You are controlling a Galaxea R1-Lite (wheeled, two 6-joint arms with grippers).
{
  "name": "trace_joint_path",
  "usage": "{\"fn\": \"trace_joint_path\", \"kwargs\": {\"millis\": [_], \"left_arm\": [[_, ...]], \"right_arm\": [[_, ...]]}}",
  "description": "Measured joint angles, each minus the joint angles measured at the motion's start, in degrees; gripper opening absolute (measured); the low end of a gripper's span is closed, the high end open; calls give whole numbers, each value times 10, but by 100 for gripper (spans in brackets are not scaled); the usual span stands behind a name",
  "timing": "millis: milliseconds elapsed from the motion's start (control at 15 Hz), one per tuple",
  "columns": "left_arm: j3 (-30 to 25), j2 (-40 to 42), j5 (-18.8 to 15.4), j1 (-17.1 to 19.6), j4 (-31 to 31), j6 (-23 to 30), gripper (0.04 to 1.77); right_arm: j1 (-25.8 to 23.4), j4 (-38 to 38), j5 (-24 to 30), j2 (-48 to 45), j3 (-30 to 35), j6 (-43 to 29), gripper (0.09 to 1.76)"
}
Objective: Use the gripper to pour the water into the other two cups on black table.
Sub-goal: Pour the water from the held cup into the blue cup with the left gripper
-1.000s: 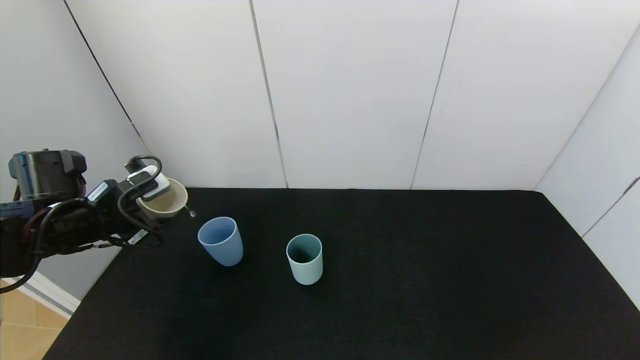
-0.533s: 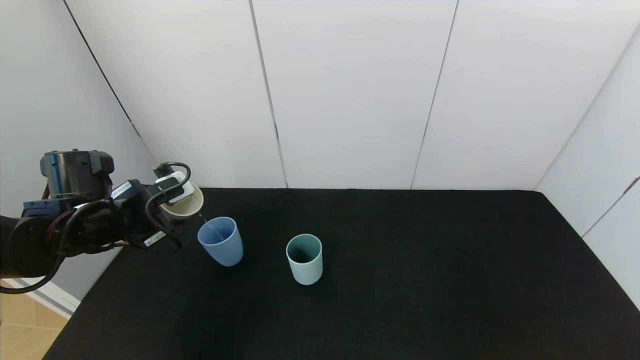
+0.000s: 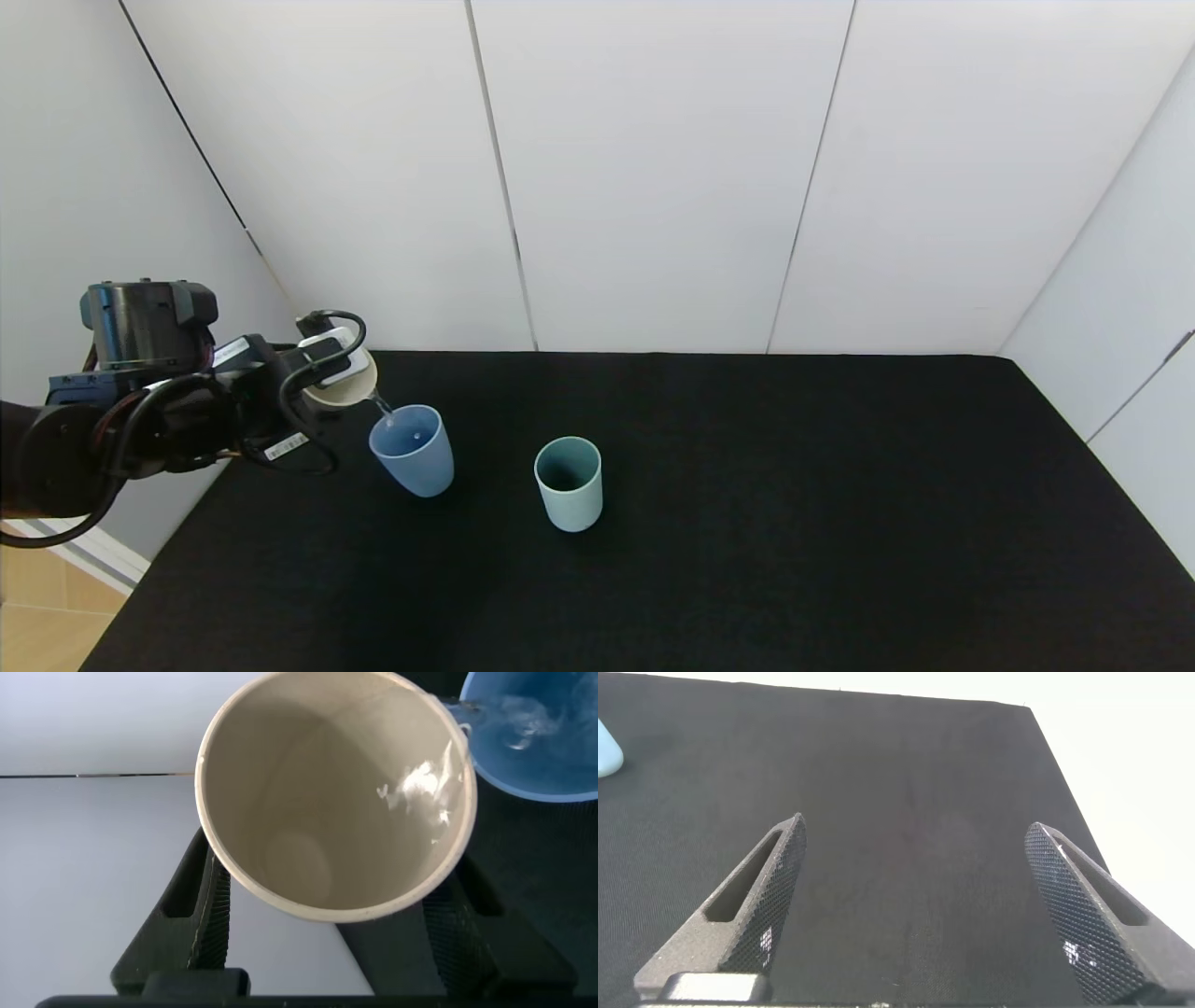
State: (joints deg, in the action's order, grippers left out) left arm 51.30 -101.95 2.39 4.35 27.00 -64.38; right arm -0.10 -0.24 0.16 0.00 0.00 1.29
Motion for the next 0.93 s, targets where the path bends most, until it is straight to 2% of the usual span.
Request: {"fn": "trace_joint_path", "kwargs": {"millis": [467, 933], "left_arm": [[0, 3, 8, 0, 1, -27, 119], [0, 7, 9, -1, 6, -33, 119]], "right_arm": [[0, 0, 0, 0, 0, 0, 171], [0, 0, 0, 0, 0, 0, 171]]}}
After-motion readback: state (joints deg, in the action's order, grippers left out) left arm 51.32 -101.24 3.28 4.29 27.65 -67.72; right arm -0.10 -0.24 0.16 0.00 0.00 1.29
